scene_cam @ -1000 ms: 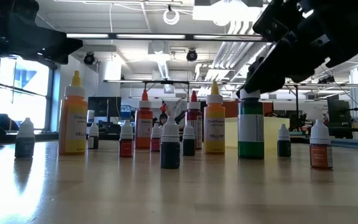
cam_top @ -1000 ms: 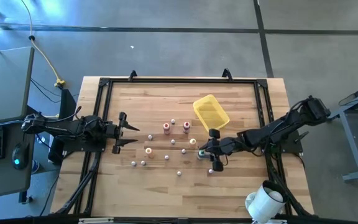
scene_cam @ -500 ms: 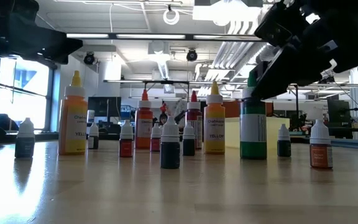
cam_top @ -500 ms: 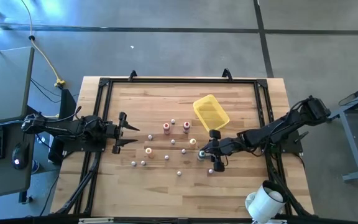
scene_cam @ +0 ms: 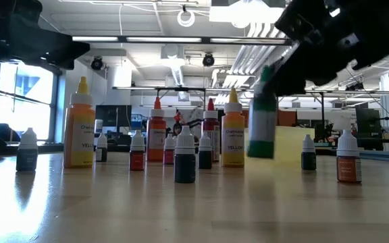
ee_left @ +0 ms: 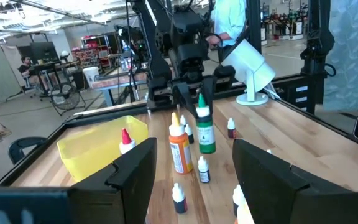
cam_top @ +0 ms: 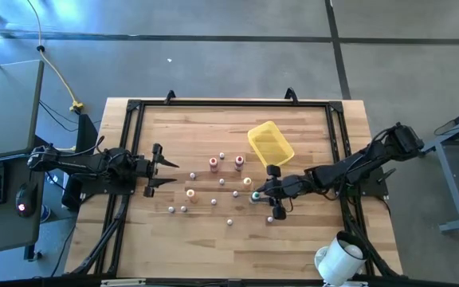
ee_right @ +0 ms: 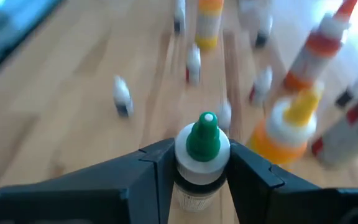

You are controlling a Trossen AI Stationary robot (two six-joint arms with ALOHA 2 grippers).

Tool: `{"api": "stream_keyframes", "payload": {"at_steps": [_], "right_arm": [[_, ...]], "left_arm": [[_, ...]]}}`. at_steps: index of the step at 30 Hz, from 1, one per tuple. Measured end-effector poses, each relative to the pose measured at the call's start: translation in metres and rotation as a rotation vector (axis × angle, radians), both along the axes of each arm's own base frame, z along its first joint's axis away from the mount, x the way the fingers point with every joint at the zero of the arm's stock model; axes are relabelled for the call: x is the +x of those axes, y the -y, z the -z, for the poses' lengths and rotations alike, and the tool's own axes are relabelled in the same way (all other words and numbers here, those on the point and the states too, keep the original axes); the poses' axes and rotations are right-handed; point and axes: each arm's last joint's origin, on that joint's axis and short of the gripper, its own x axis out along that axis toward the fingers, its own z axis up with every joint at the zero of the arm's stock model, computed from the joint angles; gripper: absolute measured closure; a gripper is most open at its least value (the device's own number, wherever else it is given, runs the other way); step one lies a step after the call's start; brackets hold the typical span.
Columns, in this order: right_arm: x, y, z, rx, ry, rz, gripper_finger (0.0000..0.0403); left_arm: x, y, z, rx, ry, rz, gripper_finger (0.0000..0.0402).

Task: Pick & Place food coloring
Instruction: Put the large green food coloring bottle into the bin

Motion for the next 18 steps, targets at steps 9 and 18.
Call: {"api": "stream_keyframes", "payload": {"at_steps": [9,18], "right_arm": [[-0.016,0.004,-0.028,0.174,0.026,0.076,0.0288],[-0.052,0.036,-0.065,-0.054,0.129,0.445,0.0288]], "left_arm": [[0.000,0.000,0.000,0.001,0.001,0.001,0.0192],[0.000,0.000,0.000,0.002,0.000,0.001,0.0192]]}}
